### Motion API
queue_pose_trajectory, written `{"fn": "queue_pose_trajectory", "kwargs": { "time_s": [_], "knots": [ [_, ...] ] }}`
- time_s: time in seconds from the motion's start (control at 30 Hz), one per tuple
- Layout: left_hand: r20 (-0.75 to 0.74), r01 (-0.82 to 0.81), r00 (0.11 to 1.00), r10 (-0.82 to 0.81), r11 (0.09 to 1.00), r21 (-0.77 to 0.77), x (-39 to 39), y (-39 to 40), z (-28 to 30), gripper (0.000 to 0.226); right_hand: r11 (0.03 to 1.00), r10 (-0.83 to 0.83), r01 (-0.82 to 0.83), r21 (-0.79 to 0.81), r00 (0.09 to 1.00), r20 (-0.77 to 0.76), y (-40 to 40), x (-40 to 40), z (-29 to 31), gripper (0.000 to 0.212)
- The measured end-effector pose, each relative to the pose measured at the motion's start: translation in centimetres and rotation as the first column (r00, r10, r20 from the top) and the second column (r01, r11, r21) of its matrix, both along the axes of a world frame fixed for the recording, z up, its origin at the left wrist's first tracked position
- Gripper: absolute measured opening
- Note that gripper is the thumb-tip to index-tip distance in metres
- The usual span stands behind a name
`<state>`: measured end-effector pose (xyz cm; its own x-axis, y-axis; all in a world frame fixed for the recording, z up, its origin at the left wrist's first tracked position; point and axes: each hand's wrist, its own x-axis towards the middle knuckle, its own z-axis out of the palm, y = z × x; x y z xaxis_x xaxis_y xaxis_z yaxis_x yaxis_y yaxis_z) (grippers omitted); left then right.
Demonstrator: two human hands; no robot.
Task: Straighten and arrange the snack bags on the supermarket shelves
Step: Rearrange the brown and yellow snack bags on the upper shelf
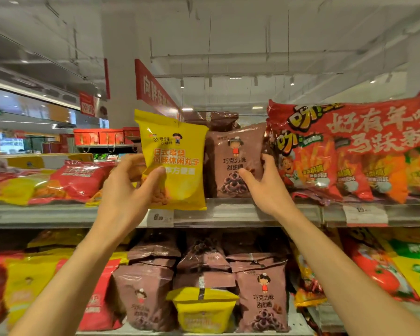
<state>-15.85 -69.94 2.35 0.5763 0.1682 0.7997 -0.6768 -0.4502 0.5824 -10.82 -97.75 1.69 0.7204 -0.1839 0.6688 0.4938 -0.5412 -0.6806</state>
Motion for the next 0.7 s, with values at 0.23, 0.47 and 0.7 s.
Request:
{"fn": "queue_pose_trajectory", "kwargs": {
  "time_s": [0.23, 0.47, 0.7],
  "knots": [
    [-0.035, 0.061, 0.997, -0.063, 0.997, -0.038, 0.7, 0.4, -2.0, 0.033, 0.974, -0.156, 0.152, -0.167, 0.988, -0.009, 1.6, -0.2, -0.4, 0.061],
    [-0.082, 0.081, 0.993, -0.086, 0.995, -0.063, 1.4, 0.7, -3.5, 0.053, 0.984, -0.056, 0.034, -0.177, 0.991, -0.123, 0.8, -1.2, 0.2, 0.066],
    [-0.097, 0.102, 0.989, -0.116, 0.986, -0.131, 0.5, 0.7, -5.7, 0.049, 1.000, 0.016, -0.016, 0.004, 1.000, -0.024, -1.4, -4.8, -1.6, 0.044]
  ]
}}
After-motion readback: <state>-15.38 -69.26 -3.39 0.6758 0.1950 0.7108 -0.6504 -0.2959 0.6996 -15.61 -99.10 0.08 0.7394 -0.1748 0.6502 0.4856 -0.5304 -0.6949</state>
